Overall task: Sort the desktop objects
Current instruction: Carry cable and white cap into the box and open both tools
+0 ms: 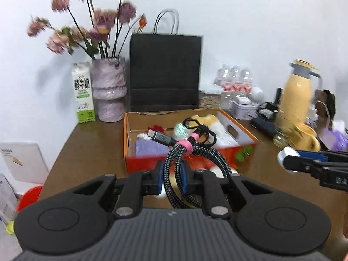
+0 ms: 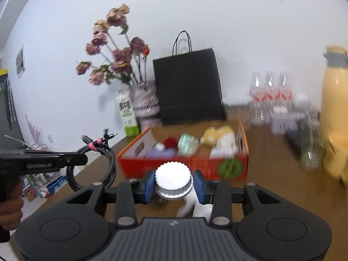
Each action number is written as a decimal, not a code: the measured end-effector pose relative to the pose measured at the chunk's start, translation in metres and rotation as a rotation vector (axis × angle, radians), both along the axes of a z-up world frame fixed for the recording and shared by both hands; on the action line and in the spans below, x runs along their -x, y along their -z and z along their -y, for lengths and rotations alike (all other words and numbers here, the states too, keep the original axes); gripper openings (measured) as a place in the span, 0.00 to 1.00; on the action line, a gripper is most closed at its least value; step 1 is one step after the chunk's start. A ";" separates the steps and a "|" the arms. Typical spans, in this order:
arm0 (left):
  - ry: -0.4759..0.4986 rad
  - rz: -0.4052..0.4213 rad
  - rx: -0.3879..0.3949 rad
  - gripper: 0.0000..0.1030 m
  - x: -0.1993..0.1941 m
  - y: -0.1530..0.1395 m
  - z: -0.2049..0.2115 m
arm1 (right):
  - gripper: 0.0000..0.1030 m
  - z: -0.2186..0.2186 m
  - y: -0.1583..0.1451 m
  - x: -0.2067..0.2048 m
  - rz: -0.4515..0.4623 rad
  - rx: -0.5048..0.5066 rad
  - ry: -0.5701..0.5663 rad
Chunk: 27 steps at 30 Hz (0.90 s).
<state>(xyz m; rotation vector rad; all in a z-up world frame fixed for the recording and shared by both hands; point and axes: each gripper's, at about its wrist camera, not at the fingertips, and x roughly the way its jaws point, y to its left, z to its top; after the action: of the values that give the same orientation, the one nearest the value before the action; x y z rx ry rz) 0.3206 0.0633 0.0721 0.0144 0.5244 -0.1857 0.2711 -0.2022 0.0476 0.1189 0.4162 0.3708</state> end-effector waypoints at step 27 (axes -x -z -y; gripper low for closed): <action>0.027 -0.388 -0.256 0.20 -0.244 0.070 0.001 | 0.57 -0.055 0.064 -0.334 -0.428 0.158 0.107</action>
<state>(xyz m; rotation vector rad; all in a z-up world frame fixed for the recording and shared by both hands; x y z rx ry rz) 0.5650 0.0621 0.0018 0.2386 0.9333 -0.1469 0.6053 -0.1469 -0.0160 0.0649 0.8564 0.2037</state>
